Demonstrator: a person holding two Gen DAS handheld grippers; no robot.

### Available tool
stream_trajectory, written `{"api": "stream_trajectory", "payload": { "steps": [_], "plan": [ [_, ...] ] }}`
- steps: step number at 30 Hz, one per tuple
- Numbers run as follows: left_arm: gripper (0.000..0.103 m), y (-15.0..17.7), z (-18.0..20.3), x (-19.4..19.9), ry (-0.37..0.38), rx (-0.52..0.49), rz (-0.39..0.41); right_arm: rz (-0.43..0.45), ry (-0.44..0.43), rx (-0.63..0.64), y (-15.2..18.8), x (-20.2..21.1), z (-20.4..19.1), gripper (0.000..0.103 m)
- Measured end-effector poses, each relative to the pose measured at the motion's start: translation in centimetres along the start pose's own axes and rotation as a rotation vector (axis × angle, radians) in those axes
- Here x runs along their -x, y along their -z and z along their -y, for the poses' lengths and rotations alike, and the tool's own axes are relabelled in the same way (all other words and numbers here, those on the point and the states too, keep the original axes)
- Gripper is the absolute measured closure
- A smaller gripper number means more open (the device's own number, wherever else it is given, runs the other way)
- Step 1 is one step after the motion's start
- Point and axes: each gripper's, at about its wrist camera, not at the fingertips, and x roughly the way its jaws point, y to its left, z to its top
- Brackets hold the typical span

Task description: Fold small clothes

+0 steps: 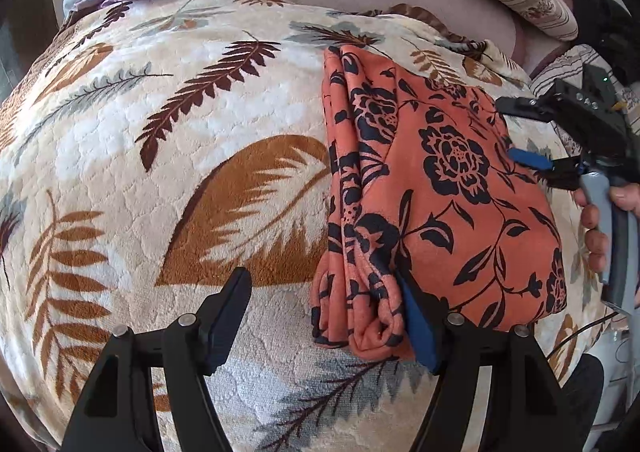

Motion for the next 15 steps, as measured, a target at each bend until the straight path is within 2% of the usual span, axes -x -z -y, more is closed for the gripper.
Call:
{"api": "stream_trajectory", "payload": {
  "steps": [3, 7, 10, 13, 15],
  "plan": [
    [0.029, 0.1, 0.2, 0.9, -0.032, -0.026, 0.023, 0.078, 0.006, 0.090, 1.3, 2.3, -2.2, 0.017],
    [0.029, 0.3, 0.9, 1.8, -0.056, -0.065, 0.038, 0.139, 0.003, 0.180, 5.5, 6.4, -4.7, 0.017],
    [0.029, 0.8, 1.2, 2.9, -0.048, -0.063, 0.058, 0.107, -0.031, 0.215, 9.1, 7.0, -5.2, 0.015],
    [0.029, 1.3, 1.6, 3.4, -0.054, -0.061, 0.047, 0.005, 0.027, 0.186, 11.0, 4.1, -3.4, 0.013],
    [0.029, 1.6, 1.7, 4.2, -0.060, -0.066, 0.042, 0.018, 0.030, 0.174, 11.3, 4.2, -3.2, 0.013]
  ]
}}
